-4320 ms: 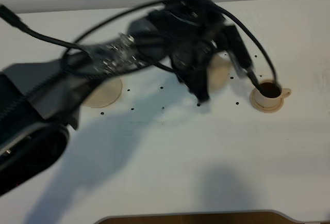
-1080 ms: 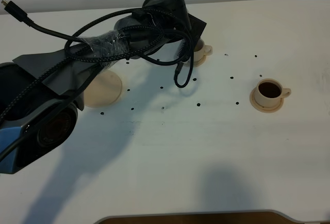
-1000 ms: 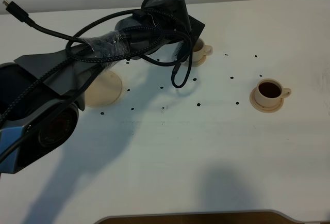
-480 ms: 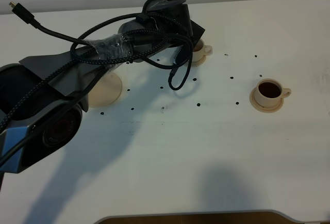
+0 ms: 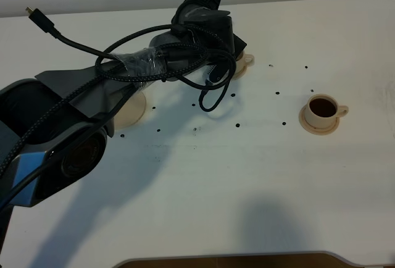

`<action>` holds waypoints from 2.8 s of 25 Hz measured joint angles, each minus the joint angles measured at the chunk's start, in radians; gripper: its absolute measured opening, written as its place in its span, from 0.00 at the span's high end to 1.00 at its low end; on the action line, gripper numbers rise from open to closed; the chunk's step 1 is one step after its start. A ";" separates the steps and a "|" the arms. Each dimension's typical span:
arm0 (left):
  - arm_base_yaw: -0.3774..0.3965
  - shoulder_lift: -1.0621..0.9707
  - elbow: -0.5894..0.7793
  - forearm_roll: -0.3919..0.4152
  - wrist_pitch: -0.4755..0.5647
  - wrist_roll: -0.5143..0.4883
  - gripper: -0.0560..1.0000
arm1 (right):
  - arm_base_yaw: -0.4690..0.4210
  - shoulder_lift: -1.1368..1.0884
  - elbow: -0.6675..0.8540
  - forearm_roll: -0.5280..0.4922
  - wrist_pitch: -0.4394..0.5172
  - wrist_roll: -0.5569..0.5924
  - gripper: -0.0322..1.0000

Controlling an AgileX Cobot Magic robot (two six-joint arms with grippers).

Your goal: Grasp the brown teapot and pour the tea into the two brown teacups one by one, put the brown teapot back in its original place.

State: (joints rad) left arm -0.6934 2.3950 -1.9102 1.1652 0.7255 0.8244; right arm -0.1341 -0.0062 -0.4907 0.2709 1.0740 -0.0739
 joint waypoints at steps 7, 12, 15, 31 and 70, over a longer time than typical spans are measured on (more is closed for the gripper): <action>-0.001 0.000 0.000 0.029 -0.008 -0.001 0.82 | 0.000 0.000 0.000 0.000 0.000 0.000 0.54; -0.006 0.000 0.000 0.068 -0.013 -0.001 0.82 | 0.000 0.000 0.000 0.000 0.000 0.000 0.54; -0.009 0.000 0.000 0.083 -0.020 -0.001 0.82 | 0.000 0.000 0.000 0.000 0.000 0.000 0.54; -0.021 0.003 0.000 0.133 -0.041 -0.001 0.82 | 0.000 0.000 0.000 0.000 0.000 0.000 0.54; -0.021 0.003 0.000 0.157 -0.048 0.122 0.82 | 0.000 0.000 0.000 0.000 0.000 0.000 0.54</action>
State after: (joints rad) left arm -0.7142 2.3980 -1.9102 1.3224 0.6775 0.9469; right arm -0.1341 -0.0062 -0.4907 0.2709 1.0740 -0.0739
